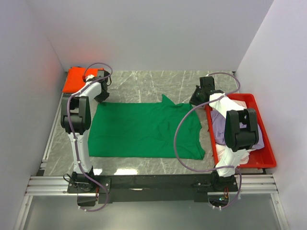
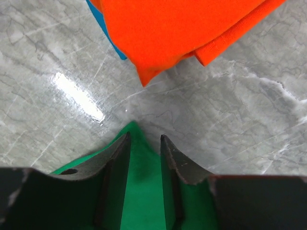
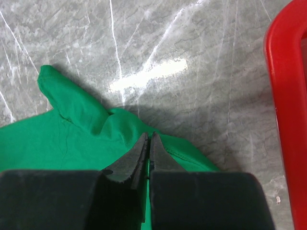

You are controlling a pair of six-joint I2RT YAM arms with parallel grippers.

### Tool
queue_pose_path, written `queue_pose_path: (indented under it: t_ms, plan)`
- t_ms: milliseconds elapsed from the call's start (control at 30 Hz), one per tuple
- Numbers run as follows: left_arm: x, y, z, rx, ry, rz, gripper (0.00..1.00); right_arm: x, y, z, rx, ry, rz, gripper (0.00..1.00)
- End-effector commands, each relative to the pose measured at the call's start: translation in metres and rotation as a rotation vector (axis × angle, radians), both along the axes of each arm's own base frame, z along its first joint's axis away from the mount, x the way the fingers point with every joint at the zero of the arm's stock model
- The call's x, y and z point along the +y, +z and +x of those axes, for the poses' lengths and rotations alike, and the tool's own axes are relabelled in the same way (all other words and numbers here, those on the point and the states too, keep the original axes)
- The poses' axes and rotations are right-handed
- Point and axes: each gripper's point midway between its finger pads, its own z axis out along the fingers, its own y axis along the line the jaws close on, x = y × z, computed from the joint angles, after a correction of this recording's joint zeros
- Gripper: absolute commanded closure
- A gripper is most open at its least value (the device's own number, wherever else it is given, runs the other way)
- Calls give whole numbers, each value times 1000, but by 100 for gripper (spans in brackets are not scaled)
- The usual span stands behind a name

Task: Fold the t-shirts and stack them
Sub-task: Fold the tshirt

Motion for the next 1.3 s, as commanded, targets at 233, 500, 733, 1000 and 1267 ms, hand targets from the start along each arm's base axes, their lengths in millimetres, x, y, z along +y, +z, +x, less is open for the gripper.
queue_pose_path:
  t_ms: [233, 500, 733, 1000, 1267]
  plan:
    - [0, -22, -18, 58, 38, 62, 67, 0, 26, 17, -85, -3, 20, 100]
    - [1, -17, -13, 55, 27, 81, 90, 0, 30, 17, -93, -1, 19, 100]
    - [0, 18, -1, -23, 0, 82, 99, -2, 39, 18, -121, -21, 27, 100]
    - [-2, 46, 6, -86, -26, 70, 99, -9, 57, 14, -170, -46, 27, 100]
    - [-2, 55, 5, -102, -29, 73, 99, -13, 55, 6, -165, -58, 30, 100]
